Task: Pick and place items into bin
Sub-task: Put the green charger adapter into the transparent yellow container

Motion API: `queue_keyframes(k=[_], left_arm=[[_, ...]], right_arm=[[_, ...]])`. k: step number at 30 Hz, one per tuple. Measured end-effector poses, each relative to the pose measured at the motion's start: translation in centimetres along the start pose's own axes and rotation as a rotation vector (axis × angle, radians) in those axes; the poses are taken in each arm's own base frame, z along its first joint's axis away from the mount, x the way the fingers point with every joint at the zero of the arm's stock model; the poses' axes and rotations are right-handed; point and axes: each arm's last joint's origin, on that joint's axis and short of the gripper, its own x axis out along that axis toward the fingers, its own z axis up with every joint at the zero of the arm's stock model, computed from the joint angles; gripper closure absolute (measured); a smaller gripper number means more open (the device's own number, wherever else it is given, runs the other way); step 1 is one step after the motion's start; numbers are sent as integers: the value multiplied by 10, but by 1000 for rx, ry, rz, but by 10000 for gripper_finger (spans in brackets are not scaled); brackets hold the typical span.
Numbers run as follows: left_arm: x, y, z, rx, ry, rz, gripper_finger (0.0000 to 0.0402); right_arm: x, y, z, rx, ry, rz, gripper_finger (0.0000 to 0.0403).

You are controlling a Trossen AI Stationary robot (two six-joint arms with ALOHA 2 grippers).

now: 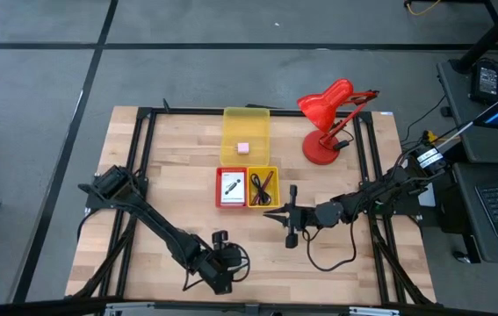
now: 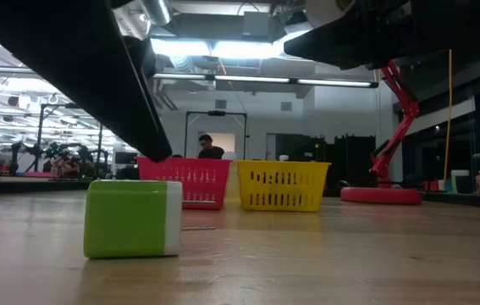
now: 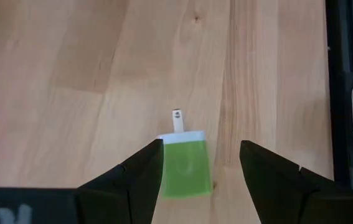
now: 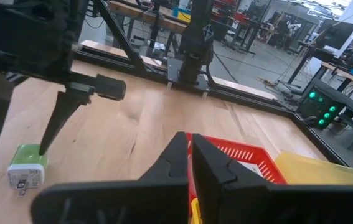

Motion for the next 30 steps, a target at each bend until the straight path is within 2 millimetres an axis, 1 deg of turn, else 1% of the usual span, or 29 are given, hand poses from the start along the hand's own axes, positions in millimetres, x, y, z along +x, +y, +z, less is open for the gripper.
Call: queue_keyframes(k=[5, 13, 25, 27, 30], left_arm=[[4, 1, -1, -19, 7, 3, 194], [23, 0, -15, -2, 97, 2, 194], [29, 9, -10, -3, 104, 17, 195], [29, 9, -10, 19, 107, 18, 201], [29, 9, -11, 67, 130, -6, 226]], right_arm=[[0, 0, 0, -1, 1, 0, 398], [0, 0, 0, -2, 3, 1, 398], [0, 0, 0, -2, 3, 1, 398], [0, 0, 0, -2, 3, 1, 398], [0, 0, 0, -2, 4, 1, 398]])
